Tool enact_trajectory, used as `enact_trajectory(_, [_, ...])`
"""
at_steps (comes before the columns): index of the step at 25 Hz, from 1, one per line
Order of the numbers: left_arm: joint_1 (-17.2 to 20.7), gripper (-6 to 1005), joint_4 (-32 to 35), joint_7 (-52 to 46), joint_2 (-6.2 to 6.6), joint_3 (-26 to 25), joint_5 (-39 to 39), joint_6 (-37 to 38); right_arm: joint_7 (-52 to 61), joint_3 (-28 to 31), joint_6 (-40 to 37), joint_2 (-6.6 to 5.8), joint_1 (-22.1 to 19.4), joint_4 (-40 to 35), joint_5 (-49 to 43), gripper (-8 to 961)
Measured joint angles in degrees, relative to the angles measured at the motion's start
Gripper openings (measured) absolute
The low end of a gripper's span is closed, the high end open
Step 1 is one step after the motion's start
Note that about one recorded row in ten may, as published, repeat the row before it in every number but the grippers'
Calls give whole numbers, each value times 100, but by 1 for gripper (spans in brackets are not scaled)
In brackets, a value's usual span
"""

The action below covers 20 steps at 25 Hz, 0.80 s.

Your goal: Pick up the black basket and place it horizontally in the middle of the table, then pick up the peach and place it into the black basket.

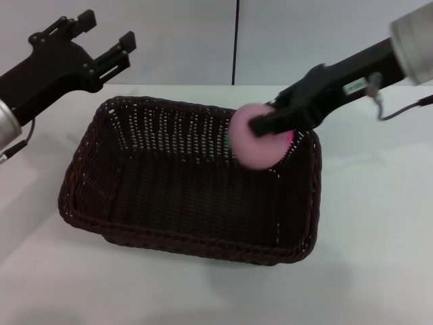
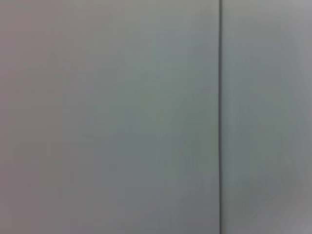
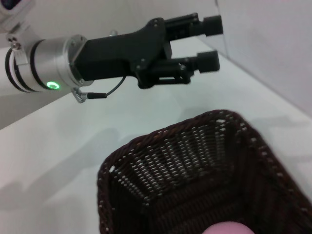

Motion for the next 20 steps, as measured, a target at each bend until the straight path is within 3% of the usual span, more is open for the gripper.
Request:
enact_trajectory(5, [-29, 741, -920, 592, 5, -404, -827, 1046, -487, -31, 445, 30, 192, 871, 232, 282])
enact_trajectory(13, [-114, 741, -2325, 1341, 1, -1301, -1336, 2509, -942, 37, 585, 35, 0, 955, 781, 509])
enact_trajectory(18, [-239, 741, -3473, 2026, -1, -1963, -1578, 3331, -1623, 303, 895, 45, -713, 933, 1605, 742])
enact_trajectory(20, [-280, 741, -3892, 2425, -7, -2164, -1677, 3755, -2353, 360, 1179, 56, -1241, 1043, 2381, 740])
